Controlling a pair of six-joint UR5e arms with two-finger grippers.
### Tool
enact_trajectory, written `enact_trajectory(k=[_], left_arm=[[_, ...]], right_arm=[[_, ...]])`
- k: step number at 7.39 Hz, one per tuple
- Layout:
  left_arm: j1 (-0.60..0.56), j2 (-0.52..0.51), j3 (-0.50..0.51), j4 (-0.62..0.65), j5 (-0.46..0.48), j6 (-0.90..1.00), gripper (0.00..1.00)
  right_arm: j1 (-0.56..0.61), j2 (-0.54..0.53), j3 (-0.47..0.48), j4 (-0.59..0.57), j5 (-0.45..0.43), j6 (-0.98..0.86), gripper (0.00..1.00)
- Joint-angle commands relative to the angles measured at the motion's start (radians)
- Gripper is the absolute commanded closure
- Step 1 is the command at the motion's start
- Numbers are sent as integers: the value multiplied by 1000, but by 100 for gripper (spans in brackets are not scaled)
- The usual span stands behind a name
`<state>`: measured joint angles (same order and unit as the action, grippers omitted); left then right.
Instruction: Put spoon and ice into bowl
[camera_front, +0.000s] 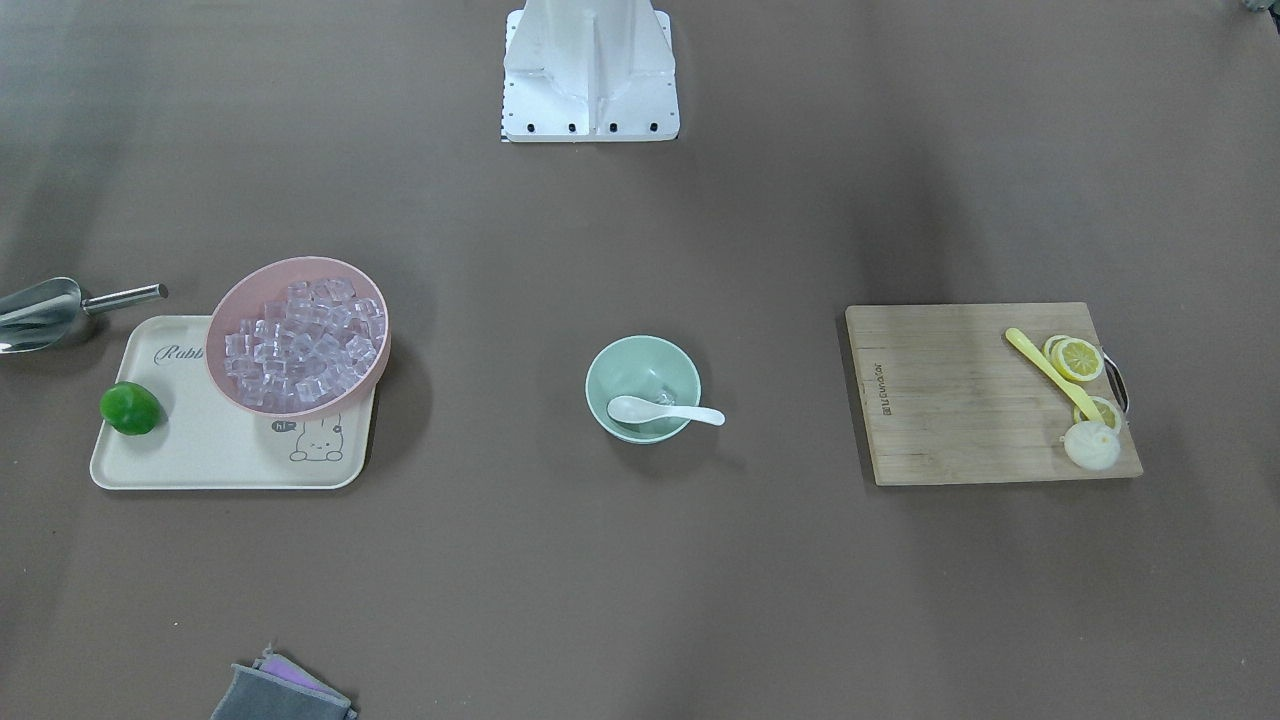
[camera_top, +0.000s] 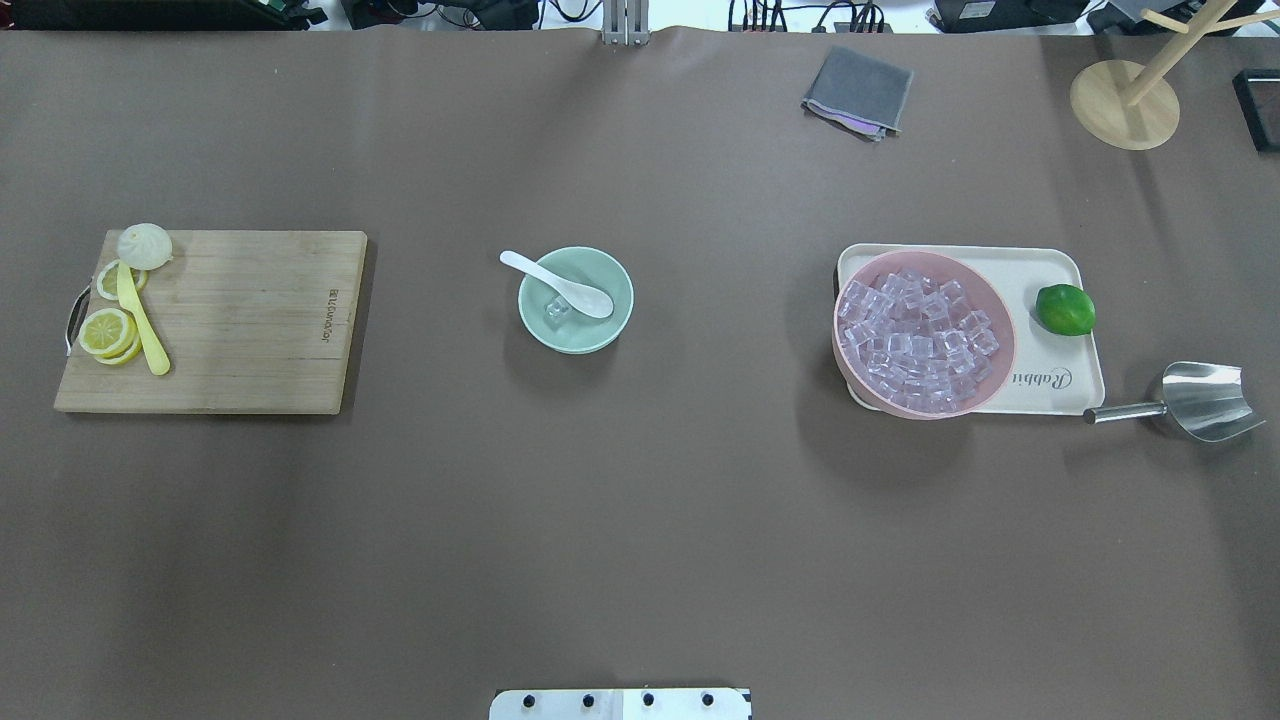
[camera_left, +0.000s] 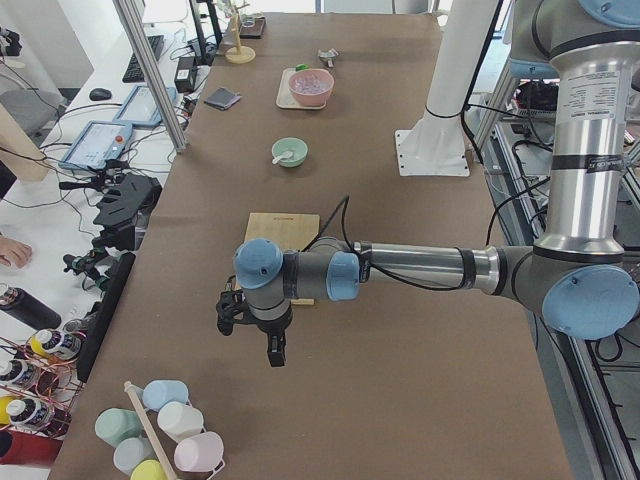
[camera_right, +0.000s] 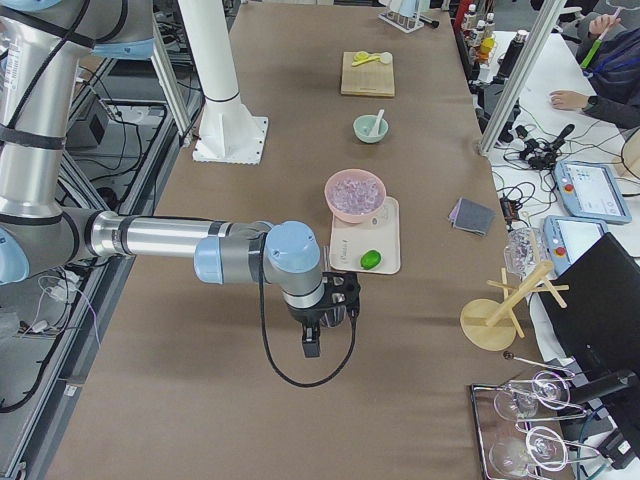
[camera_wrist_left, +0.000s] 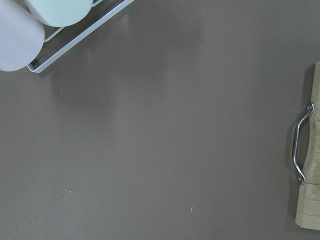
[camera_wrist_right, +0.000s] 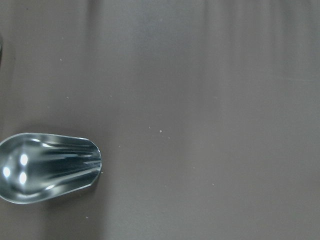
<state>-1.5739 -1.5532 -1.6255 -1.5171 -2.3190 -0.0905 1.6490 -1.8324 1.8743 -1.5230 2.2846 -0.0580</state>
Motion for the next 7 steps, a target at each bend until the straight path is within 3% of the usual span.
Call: enact_trajectory(k=[1,3,5,7], left_arm=[[-2,1,1,0,0,0,1],[0,1,-1,0,0,0,1],[0,-1,-17,-18,-13,-3,1],[0,1,-52,-25,-2,2,1]], right_arm=[[-67,79,-3,-90,39,62,0],[-83,7,-47,-82,88,60,0],[-92,-4,-66,-27,32,50,0],[-90,2,-66,-25,33,50,0]])
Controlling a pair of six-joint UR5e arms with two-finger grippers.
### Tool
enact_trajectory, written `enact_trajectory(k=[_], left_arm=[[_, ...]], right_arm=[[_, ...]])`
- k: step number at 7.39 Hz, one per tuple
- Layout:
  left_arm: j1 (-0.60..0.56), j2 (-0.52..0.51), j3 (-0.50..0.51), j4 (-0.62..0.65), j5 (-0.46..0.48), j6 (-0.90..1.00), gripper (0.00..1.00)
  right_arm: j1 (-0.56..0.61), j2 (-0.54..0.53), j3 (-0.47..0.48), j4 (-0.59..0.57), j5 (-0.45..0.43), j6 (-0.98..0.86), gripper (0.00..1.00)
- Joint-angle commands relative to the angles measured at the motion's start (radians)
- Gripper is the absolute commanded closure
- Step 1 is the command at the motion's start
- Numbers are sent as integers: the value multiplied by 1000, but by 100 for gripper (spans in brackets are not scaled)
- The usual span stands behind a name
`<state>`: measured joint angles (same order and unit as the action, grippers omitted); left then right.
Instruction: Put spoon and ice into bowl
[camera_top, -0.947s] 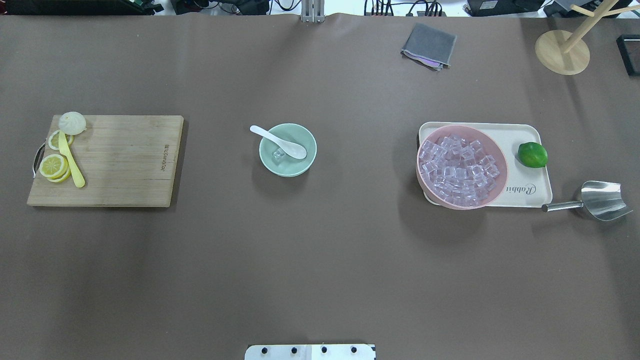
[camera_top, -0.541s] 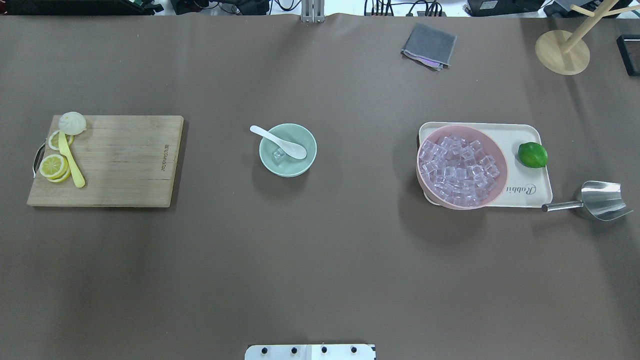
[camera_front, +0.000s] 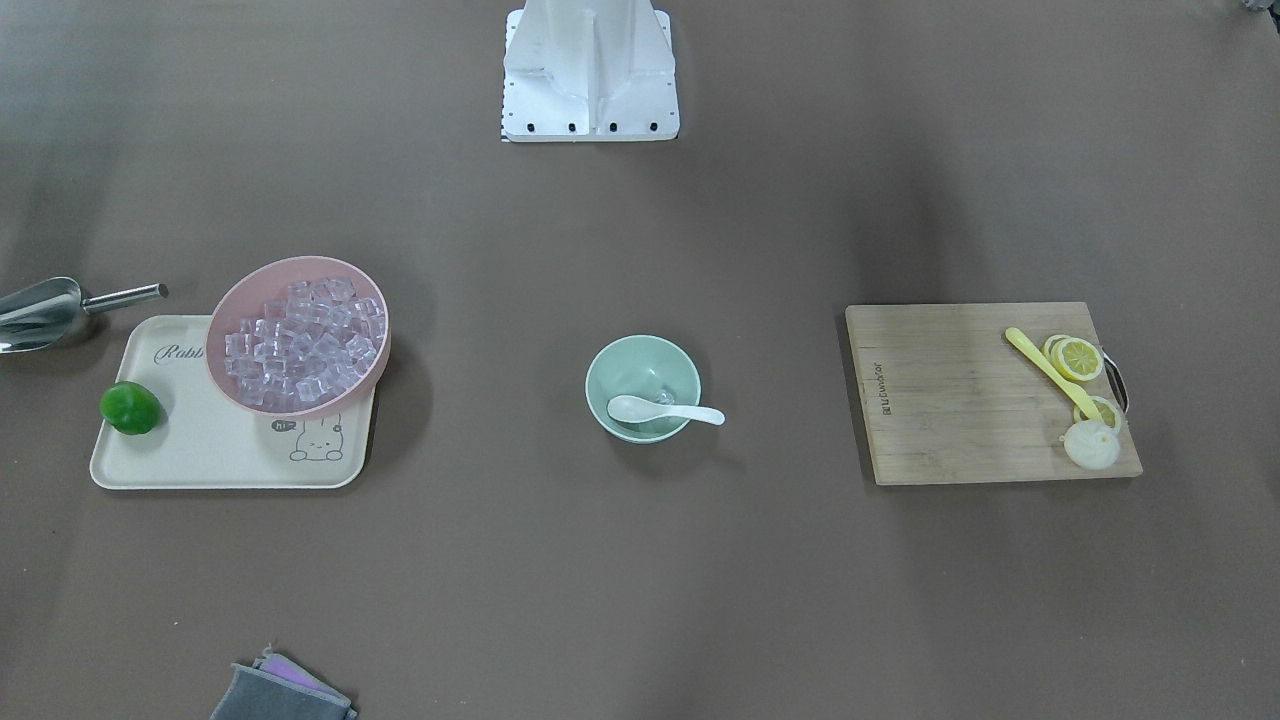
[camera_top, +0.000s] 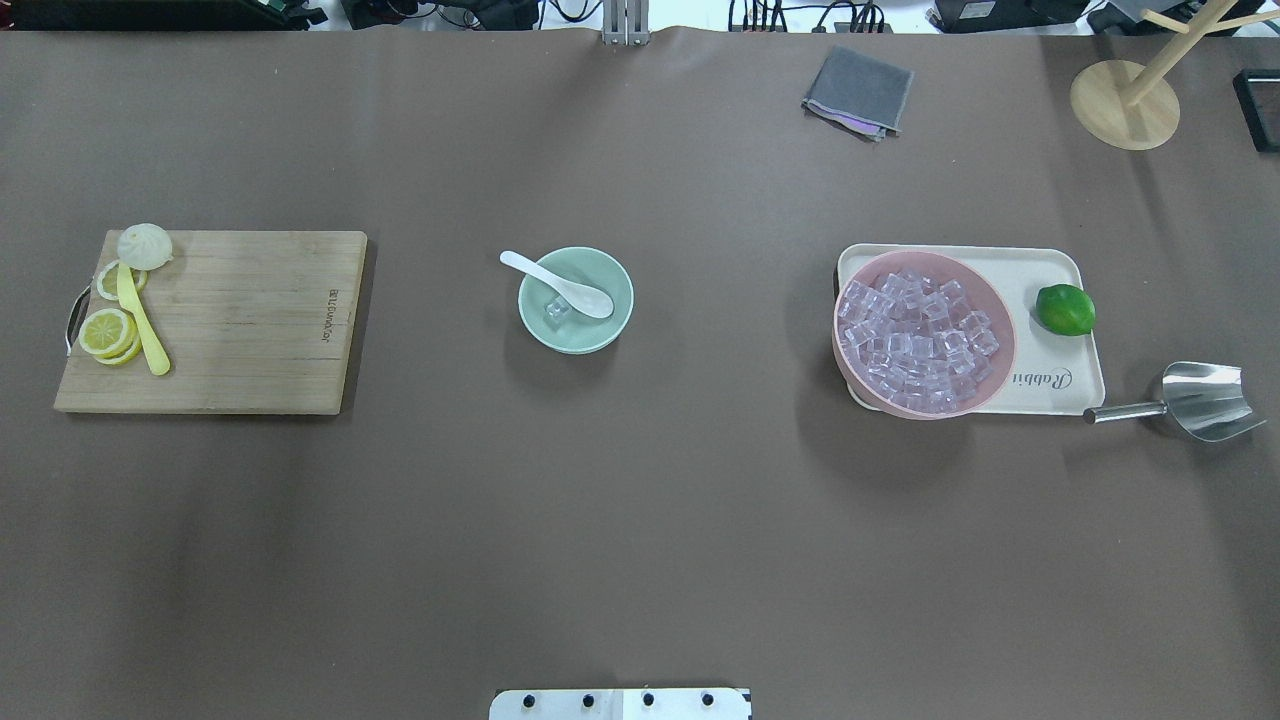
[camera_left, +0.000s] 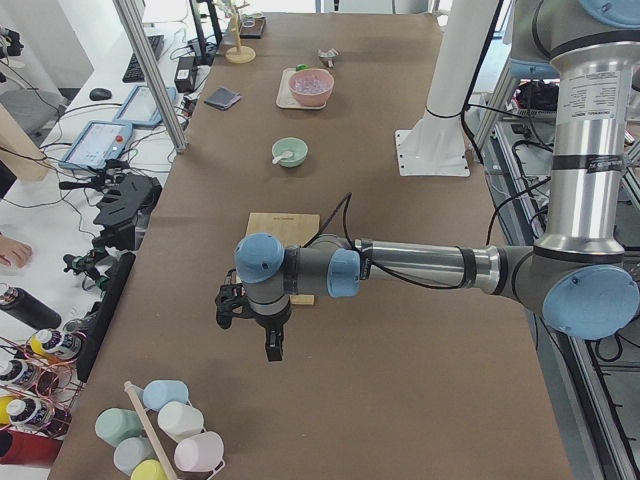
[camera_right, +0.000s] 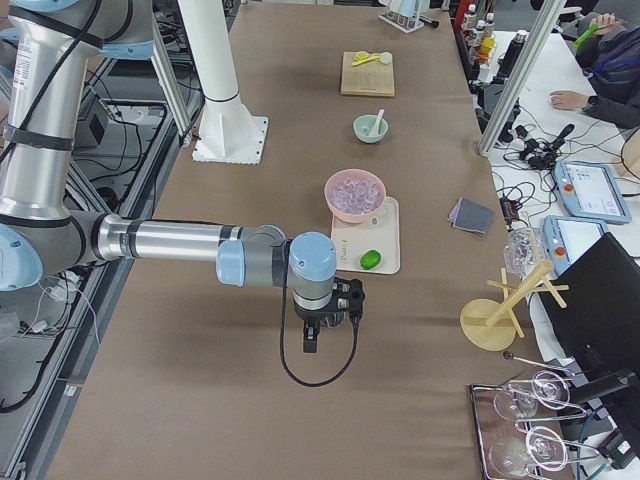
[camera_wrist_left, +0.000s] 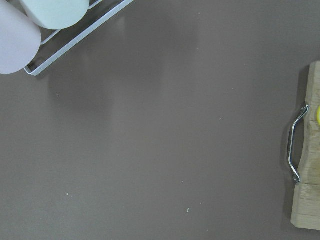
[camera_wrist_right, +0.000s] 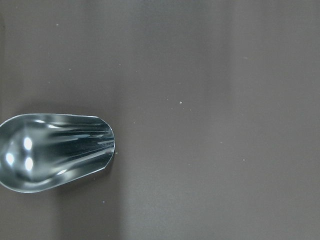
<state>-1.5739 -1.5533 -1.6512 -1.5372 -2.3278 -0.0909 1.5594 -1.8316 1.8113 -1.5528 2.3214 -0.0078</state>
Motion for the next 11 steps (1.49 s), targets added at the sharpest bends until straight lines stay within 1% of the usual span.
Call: enact_trajectory(k=[1,6,11], left_arm=[[2,2,-31,-6,7,3,1],[0,16,-32,-3,2,2,1],[2,15,-35,-6,-2,2,1]], right_arm=[[-1,-2,-1,3,4,-1,0],[-1,-35,-15,0,-4,-3,0],[-1,-34,-1,13,3,-1,0]])
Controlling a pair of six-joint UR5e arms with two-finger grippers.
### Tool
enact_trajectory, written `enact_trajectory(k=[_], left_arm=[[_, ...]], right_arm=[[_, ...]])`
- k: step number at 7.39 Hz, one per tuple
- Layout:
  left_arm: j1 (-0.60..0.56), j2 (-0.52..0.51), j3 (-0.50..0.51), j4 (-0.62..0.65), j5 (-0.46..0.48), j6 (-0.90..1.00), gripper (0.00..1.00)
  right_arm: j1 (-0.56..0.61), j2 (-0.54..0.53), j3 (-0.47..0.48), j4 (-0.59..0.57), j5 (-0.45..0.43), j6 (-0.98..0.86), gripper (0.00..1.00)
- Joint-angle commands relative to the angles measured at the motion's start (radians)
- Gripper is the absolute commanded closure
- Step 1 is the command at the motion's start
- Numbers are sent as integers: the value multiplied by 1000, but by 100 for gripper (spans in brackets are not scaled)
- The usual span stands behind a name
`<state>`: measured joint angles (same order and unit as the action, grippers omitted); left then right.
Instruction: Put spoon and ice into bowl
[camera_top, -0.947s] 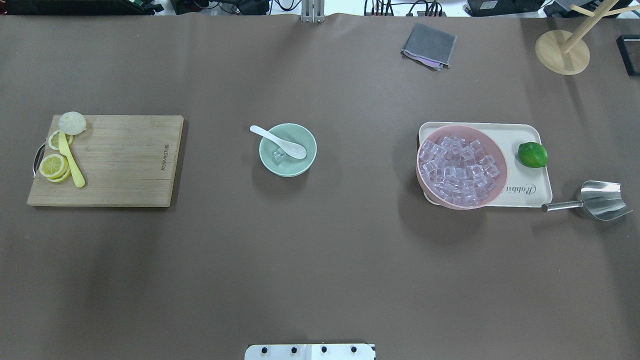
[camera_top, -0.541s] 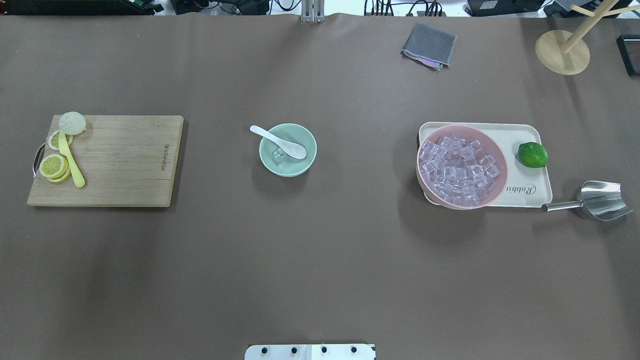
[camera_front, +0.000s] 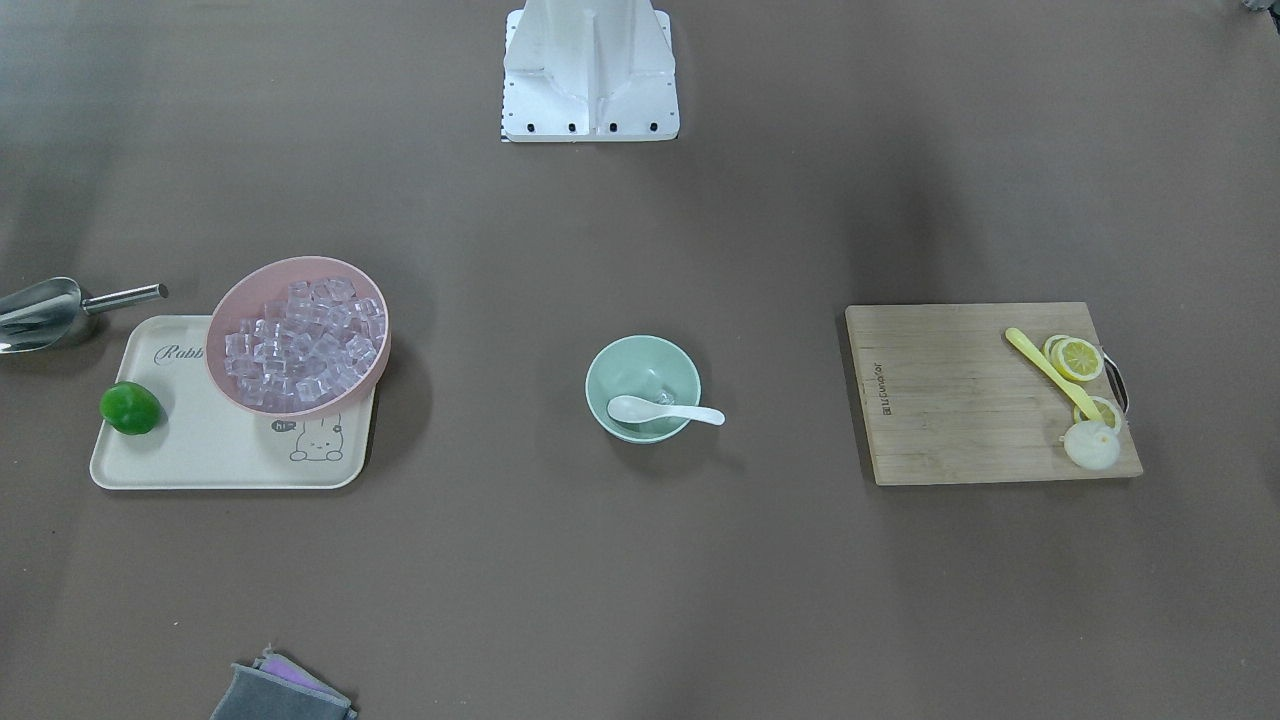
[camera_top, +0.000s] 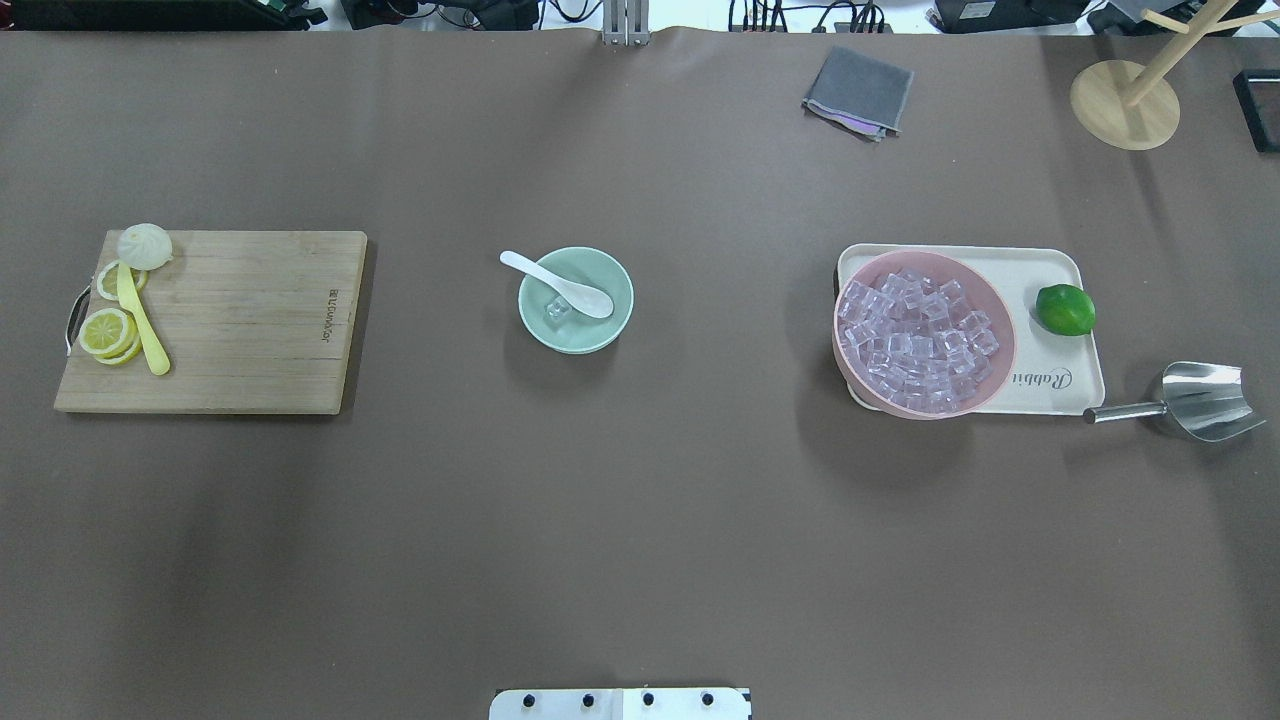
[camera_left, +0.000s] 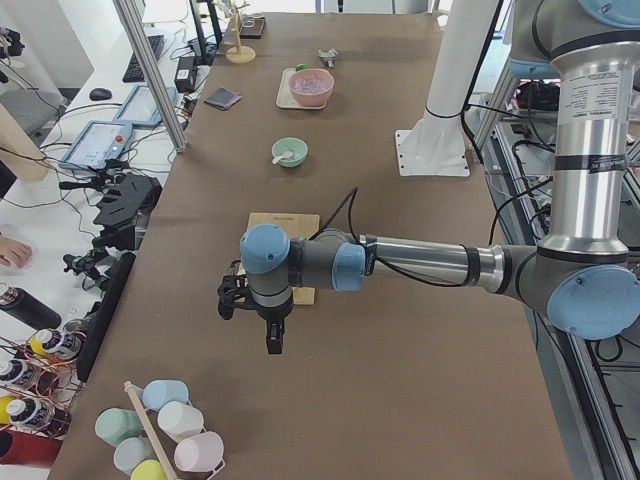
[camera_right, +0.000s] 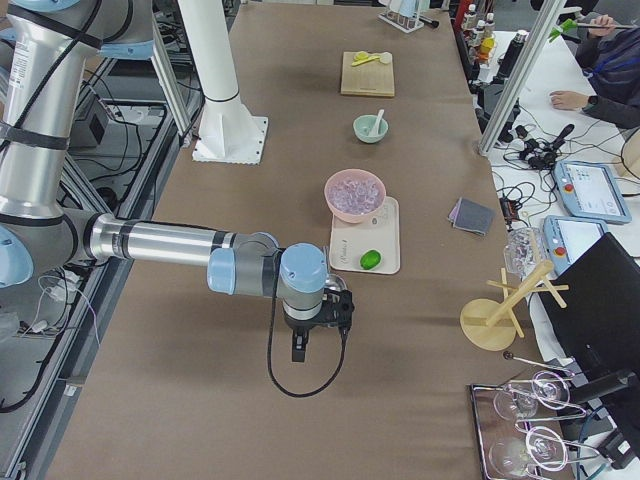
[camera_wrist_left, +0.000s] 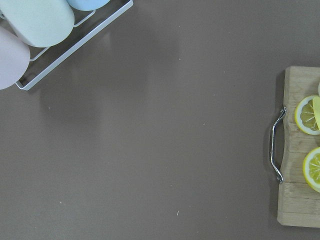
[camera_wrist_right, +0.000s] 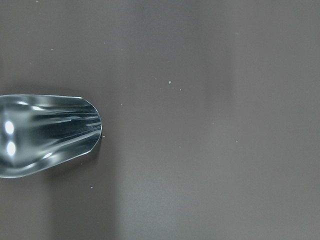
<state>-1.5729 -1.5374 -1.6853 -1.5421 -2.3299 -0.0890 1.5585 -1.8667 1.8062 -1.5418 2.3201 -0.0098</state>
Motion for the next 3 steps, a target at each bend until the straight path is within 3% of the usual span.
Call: enact_trajectory(k=[1,3], left_arm=[[1,-1,-1,-1,0,0,1],[1,-1,-2,-1,0,0,1]], right_arm=[[0,3,4,2,7,2,0],[0,3,2,2,-2,8,0]])
